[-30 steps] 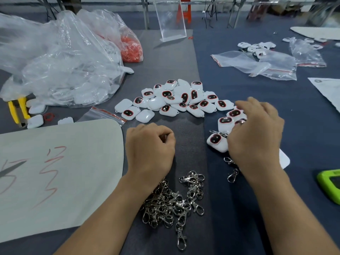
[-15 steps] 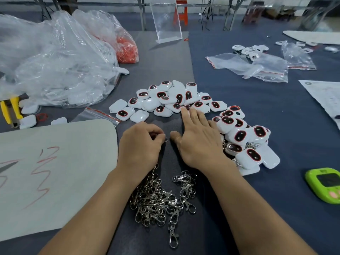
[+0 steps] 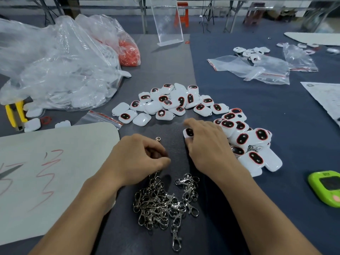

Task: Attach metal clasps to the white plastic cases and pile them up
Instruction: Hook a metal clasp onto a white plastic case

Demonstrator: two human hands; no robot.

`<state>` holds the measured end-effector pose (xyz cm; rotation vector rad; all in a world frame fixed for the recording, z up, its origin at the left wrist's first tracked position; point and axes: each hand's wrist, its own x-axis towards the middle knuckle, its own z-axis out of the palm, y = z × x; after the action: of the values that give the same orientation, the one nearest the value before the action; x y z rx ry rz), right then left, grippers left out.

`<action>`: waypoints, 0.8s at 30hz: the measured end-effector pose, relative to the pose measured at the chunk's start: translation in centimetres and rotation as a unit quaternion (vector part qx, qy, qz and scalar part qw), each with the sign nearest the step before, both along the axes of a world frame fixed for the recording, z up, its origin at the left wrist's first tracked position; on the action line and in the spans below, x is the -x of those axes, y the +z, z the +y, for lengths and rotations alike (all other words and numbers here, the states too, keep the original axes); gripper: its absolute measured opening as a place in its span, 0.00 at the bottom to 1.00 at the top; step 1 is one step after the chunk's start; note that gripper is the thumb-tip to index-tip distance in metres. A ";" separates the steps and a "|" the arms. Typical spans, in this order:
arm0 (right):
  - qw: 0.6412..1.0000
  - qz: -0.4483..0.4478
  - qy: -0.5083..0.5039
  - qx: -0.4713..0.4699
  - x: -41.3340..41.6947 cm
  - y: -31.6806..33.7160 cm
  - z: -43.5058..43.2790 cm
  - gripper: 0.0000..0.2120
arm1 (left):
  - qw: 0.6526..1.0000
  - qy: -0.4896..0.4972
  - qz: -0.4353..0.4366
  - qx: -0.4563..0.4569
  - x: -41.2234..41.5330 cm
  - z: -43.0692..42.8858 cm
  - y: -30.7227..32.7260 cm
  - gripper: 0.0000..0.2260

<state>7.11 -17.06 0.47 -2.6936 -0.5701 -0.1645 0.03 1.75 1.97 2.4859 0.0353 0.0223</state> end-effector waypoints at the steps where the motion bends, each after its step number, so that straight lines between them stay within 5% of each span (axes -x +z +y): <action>1: 1.000 -0.009 0.001 0.001 0.1 0.0 0.1 0.14 | 0.998 -0.046 0.039 0.016 0.0 0.5 0.4 0.12; 6: 0.988 0.009 -0.009 -0.152 1.7 0.1 0.6 0.11 | 0.980 -0.143 0.117 0.067 -0.2 2.8 1.3 0.13; 13: 0.952 0.087 -0.023 -0.293 2.6 0.0 1.8 0.10 | 0.999 -0.022 -0.044 0.016 -0.5 0.4 -1.0 0.06; 24: 0.798 0.291 -0.053 -0.525 1.9 0.6 1.0 0.15 | 0.994 0.051 -0.089 0.027 -1.2 -0.6 -2.0 0.04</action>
<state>5.22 -16.04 1.07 -1.5358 -0.0559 0.2555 1.21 1.17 -0.07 2.4155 0.0863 0.2824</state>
